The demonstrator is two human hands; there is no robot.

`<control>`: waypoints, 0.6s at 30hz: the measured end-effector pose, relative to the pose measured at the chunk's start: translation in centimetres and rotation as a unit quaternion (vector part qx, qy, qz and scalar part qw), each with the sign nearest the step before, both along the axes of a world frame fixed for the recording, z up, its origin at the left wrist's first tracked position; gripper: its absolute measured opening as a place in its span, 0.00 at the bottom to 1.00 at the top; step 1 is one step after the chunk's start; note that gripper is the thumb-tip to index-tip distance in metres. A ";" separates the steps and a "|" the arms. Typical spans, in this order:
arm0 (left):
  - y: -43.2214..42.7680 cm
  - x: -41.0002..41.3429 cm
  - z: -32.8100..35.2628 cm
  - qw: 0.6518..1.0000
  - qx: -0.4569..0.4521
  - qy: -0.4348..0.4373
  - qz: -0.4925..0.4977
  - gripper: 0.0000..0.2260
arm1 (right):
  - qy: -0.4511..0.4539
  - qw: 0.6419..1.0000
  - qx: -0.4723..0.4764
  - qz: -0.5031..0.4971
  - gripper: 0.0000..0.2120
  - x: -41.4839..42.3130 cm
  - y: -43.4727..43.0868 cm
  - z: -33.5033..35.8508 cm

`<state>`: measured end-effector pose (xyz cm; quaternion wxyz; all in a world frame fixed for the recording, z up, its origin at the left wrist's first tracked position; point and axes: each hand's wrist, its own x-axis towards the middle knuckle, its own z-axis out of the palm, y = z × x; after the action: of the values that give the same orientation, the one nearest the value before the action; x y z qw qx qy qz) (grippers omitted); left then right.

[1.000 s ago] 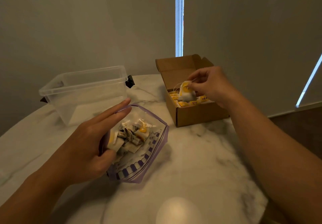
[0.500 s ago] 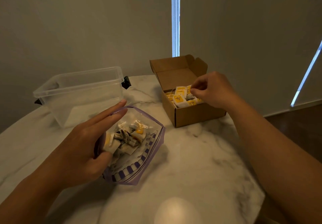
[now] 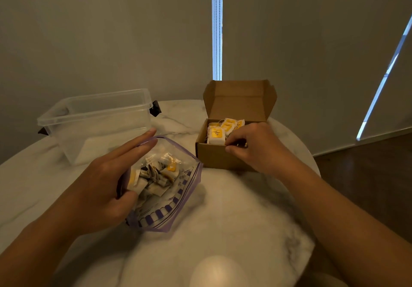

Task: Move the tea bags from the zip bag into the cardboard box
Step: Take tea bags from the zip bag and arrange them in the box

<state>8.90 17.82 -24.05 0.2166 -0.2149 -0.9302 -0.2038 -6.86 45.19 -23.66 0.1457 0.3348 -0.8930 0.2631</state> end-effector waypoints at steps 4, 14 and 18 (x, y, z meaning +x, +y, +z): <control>-0.1 0.0 0.0 1.000 0.000 0.000 0.006 0.35 | 0.018 1.000 0.008 0.007 0.08 1.1 -1.8 -0.3; -0.3 -0.1 0.0 1.000 0.004 -0.001 0.021 0.36 | 0.045 0.999 -0.001 0.001 0.13 1.1 -3.6 -0.4; 0.0 -0.2 0.1 1.000 -0.007 0.019 0.017 0.37 | 0.101 0.986 -0.129 0.021 0.09 3.8 -2.5 1.2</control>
<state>8.74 17.81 -23.91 0.2359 -0.2044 -0.9309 -0.1897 -3.03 42.73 -22.42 0.2710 0.3567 -0.8253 0.3437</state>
